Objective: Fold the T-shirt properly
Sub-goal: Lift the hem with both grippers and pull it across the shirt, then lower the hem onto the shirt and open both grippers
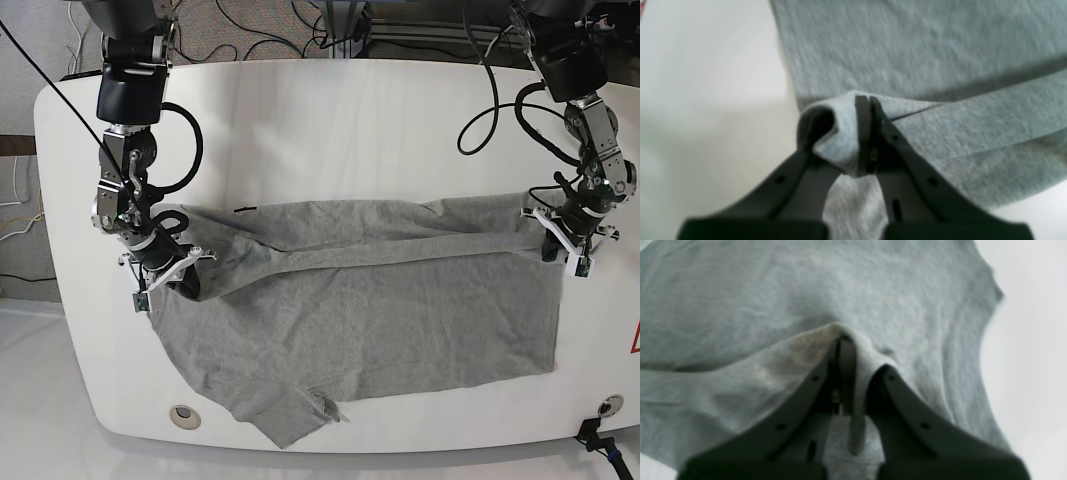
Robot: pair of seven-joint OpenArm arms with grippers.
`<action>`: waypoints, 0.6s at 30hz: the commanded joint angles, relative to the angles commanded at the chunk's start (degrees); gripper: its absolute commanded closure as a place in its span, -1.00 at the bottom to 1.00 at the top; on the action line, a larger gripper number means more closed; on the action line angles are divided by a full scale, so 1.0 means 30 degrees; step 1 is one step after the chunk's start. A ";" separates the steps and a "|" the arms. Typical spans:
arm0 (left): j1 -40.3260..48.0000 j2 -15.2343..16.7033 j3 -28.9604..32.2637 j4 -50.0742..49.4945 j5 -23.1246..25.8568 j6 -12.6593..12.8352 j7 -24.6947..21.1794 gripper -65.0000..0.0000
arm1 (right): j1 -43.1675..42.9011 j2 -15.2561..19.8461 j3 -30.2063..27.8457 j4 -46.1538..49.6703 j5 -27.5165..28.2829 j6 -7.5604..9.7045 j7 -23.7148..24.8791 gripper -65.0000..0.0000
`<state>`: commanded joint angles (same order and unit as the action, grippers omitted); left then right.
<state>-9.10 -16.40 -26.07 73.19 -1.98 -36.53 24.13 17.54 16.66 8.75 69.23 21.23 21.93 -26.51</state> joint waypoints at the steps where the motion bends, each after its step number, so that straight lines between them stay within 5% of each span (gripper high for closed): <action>1: 0.0000 -0.0234 0.0000 0.0000 0.0000 0.0000 0.0000 0.74 | 0.0000 0.0000 0.0000 0.0000 0.0000 0.0000 0.0000 0.93; 4: 0.0000 -0.0703 0.0557 0.0000 0.0029 0.0059 0.0000 0.01 | 0.0029 0.0234 -0.0029 0.0000 -0.0645 -0.0059 0.0088 0.42; 8: 0.0059 -0.1817 0.2608 0.0000 0.0029 0.0088 0.0000 -0.03 | -0.0088 0.0293 -0.0029 0.0088 -0.2491 0.0000 0.0440 -0.11; 18: 0.2549 -0.2696 0.2842 0.3077 -0.0029 0.0059 -0.0527 -0.03 | -0.3575 0.1143 0.0088 0.4542 -0.2784 0.0000 0.0527 -0.14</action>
<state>-1.45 -24.48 -17.54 82.42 -2.07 -36.35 22.55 6.81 20.09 9.01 82.86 12.88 21.93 -24.92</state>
